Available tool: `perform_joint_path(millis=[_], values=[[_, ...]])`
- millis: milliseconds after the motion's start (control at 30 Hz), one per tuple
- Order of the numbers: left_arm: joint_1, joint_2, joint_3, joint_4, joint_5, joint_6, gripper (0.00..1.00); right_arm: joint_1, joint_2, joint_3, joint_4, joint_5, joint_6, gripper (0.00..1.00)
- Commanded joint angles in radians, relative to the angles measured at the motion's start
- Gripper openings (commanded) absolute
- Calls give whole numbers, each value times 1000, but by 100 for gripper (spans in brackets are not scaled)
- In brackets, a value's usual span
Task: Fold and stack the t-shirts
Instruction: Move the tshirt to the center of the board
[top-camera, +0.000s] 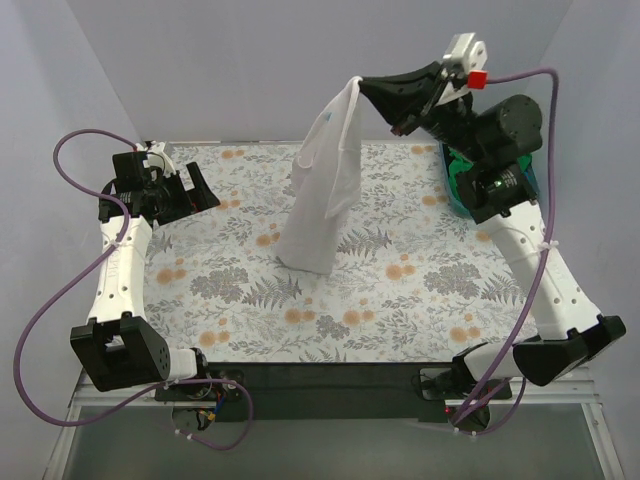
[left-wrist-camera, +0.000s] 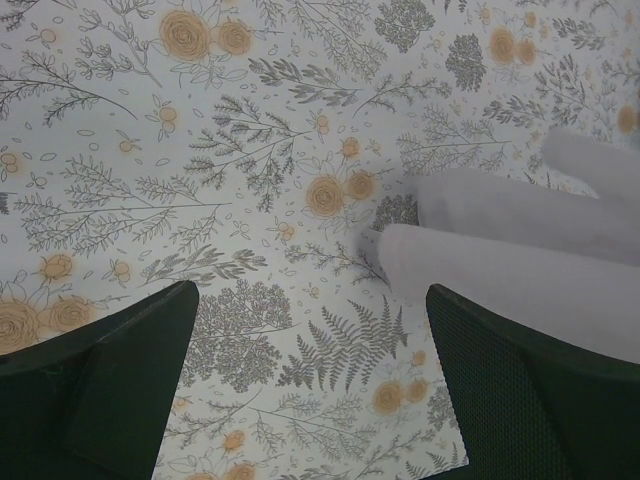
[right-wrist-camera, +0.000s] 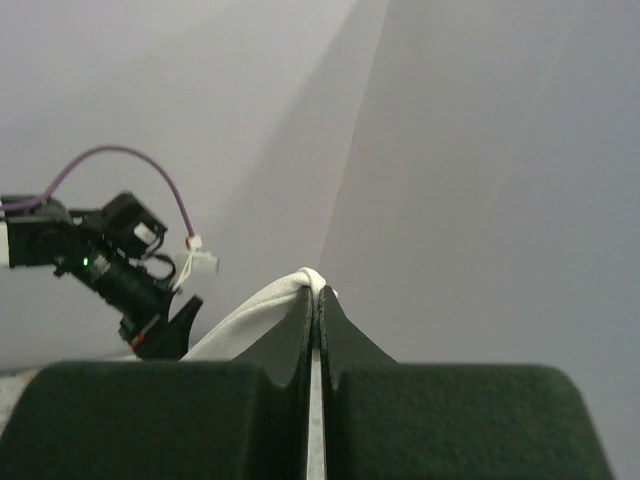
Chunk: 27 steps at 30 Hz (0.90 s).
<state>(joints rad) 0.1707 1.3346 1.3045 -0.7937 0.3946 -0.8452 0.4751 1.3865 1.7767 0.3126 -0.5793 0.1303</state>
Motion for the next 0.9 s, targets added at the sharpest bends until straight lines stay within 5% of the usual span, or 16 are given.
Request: perform_joint_path(millis=[0,33,67,100,167,200,500,767,867], values=[[3,-32,-2,-7,3,31,98,26,-52,-158,23,45,-84,2],[1,-34,-4,-4,7,31,98,34,-58,-196,10,47,-98,13],[1,-35,-5,1,9,31,98,45,-61,-239,-3,48,-116,42],[1,-34,-5,5,15,31,98,49,-70,-308,-21,56,-127,59],[1,-37,2,8,47,43,98,51,-76,-370,-87,105,-172,85],[3,-37,4,8,61,50,98,51,-90,-417,-111,134,-187,89],[-7,-83,-146,16,412,299,98,8,-167,-600,-417,237,-209,98],[-235,-66,-281,39,461,455,85,-27,-139,-841,-590,84,-267,95],[-411,-66,-350,109,313,462,81,-41,-104,-884,-599,30,-251,92]])
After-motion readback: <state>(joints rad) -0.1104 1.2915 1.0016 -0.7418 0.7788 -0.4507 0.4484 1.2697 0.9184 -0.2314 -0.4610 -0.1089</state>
